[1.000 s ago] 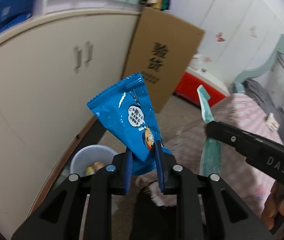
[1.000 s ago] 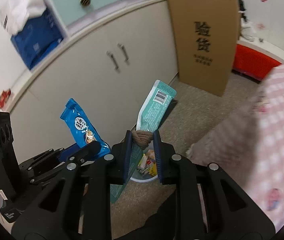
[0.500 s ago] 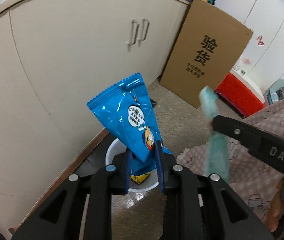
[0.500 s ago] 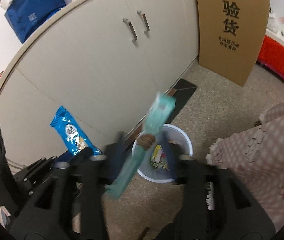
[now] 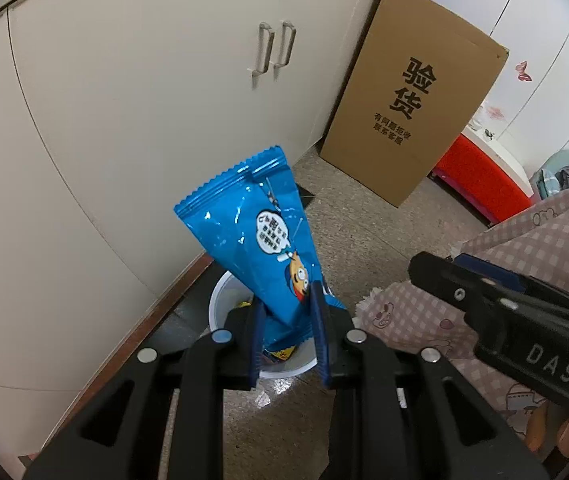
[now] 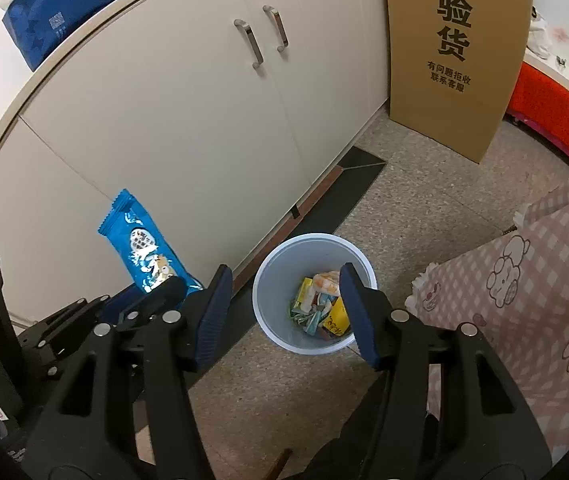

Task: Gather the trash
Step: 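Open the left tool to drop the blue wrapper into the wastebasket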

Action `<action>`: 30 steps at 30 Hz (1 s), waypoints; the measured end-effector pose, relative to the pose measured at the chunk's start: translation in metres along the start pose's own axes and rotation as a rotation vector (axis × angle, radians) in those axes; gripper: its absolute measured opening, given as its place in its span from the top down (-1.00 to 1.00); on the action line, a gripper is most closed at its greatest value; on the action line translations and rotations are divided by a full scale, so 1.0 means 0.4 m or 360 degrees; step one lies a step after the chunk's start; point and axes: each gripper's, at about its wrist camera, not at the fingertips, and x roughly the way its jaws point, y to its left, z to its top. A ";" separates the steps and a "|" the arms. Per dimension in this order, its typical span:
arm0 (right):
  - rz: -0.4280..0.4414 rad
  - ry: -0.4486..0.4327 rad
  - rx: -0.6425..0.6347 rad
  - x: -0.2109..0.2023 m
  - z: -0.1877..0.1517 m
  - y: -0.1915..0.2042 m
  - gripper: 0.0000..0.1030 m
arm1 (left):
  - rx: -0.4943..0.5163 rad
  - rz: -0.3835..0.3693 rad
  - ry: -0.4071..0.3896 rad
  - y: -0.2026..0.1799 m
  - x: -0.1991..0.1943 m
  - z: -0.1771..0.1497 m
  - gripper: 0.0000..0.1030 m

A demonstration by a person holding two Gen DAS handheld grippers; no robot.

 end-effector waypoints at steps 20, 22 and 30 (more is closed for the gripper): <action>-0.0100 -0.0251 0.0176 -0.109 0.005 -0.080 -0.16 | 0.0108 -0.0010 -0.0039 -0.090 -0.025 0.038 0.60; -0.0105 -0.0260 0.0194 -0.110 0.001 -0.088 -0.17 | 0.0121 -0.0001 -0.0048 -0.100 -0.024 0.048 0.59; -0.0093 -0.0243 0.0226 -0.108 -0.012 -0.107 -0.17 | 0.0059 0.0114 -0.0037 -0.103 0.007 0.062 -0.35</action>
